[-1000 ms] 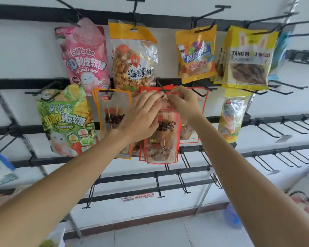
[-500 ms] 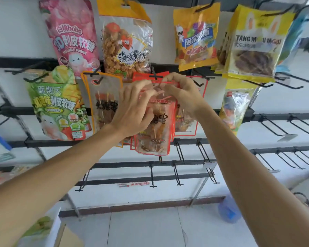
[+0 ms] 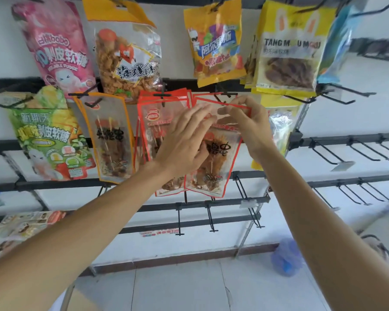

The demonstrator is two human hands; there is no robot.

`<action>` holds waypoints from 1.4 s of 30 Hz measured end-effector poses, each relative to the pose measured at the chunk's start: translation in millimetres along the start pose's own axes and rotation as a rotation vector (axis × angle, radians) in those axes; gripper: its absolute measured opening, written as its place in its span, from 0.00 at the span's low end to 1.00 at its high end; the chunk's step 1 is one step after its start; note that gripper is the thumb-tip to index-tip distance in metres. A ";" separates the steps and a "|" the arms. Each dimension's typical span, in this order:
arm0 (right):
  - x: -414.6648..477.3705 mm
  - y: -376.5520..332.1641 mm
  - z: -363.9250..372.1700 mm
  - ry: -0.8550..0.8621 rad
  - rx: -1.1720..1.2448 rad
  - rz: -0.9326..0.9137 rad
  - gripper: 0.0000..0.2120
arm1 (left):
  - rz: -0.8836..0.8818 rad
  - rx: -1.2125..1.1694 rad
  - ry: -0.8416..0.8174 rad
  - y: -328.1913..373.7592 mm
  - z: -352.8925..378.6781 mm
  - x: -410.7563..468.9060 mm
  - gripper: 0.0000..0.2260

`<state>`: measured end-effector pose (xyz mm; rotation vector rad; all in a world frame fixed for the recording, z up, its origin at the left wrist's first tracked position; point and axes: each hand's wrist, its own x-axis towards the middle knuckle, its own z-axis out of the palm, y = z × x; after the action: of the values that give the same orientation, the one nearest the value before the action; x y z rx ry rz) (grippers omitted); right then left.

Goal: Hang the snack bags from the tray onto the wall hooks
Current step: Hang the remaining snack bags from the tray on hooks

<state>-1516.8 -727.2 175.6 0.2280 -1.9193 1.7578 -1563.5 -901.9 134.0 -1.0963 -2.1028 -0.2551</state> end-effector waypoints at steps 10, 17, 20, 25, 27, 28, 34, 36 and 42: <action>44.0 23.8 -21.2 0.011 -0.152 -0.033 0.05 | 0.057 -0.033 0.033 -7.2 21.9 33.0 0.29; 51.3 63.0 -19.0 0.147 -0.201 -0.037 0.09 | 0.060 -0.039 -0.095 -12.1 50.0 28.7 0.31; 58.6 75.1 -15.3 0.401 -0.379 -0.017 0.17 | 0.035 0.076 -0.140 -10.7 56.6 38.5 0.29; 43.3 93.5 -16.1 0.384 -0.722 -0.200 0.11 | 0.000 0.321 -0.249 -9.2 71.0 54.7 0.35; 37.1 102.6 -14.8 0.155 -0.830 -0.226 0.13 | -0.020 0.365 -0.337 -7.0 73.5 58.0 0.36; 36.2 107.8 -15.2 0.045 -0.875 -0.196 0.16 | -0.036 0.396 -0.357 -3.9 71.6 58.9 0.35; 21.3 107.8 -28.1 -0.284 -0.908 0.025 0.23 | -0.167 0.106 -0.586 16.0 59.6 55.5 0.34; 12.1 106.9 -29.8 -0.340 -0.919 0.051 0.23 | -0.220 0.038 -0.552 25.8 53.8 44.9 0.29; -21.0 100.9 -36.5 -0.478 -0.944 0.096 0.27 | -0.345 -0.045 -0.449 64.8 15.9 -0.2 0.22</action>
<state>-1535.7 -682.2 77.8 0.2119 -2.9061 0.7023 -1521.6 -854.5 112.8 -0.8665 -2.7016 -0.2359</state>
